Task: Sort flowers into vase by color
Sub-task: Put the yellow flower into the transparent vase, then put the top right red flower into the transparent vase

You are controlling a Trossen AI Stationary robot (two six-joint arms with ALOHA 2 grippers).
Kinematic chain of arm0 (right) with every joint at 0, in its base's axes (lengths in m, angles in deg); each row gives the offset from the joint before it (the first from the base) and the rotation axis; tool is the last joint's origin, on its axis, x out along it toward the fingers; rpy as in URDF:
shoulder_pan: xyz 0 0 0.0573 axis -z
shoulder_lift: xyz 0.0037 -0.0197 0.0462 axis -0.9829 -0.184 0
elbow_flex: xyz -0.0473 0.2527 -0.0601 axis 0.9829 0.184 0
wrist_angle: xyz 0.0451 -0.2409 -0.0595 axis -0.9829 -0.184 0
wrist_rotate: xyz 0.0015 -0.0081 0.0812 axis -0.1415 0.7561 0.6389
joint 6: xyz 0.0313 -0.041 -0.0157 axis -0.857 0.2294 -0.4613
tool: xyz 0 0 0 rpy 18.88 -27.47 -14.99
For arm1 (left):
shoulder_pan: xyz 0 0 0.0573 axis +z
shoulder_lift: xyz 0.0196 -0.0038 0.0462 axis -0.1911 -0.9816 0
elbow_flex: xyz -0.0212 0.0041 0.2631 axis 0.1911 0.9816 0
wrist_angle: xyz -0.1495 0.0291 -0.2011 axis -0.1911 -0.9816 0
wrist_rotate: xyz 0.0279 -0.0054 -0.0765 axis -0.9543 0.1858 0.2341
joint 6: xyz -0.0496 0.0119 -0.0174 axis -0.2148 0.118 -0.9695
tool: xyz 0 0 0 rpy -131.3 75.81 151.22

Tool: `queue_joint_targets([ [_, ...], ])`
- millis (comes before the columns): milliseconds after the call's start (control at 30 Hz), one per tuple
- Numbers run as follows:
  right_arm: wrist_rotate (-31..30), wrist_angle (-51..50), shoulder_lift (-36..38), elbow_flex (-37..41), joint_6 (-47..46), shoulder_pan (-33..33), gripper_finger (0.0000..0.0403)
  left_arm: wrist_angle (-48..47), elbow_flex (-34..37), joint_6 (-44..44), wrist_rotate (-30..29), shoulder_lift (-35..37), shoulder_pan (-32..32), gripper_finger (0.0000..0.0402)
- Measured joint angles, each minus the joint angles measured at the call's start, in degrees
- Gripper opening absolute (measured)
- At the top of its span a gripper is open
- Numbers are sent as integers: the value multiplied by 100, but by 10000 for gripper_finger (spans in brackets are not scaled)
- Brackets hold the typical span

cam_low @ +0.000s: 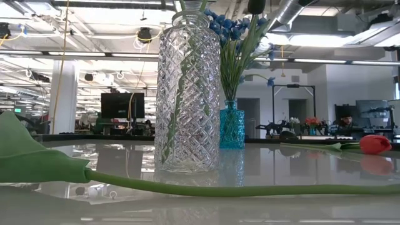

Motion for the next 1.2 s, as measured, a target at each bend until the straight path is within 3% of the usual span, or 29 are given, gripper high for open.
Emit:
queue_joint_targets([
  [467,0,-427,363,-9,302,279,244,879,-227,1329,573,-233,0,98],
  [800,-16,-1472,488,208,909,834,244,-1003,-270,527,-394,156,5,98],
  [933,-68,-1573,494,739,1810,1240,244,-1143,268,91,-575,502,23,98],
  [1067,-459,-1687,457,1327,2837,1732,244,-703,928,-168,-472,798,102,98],
  [1200,-533,-1713,446,1856,4793,2250,244,-49,1422,-135,-249,970,160,98],
])
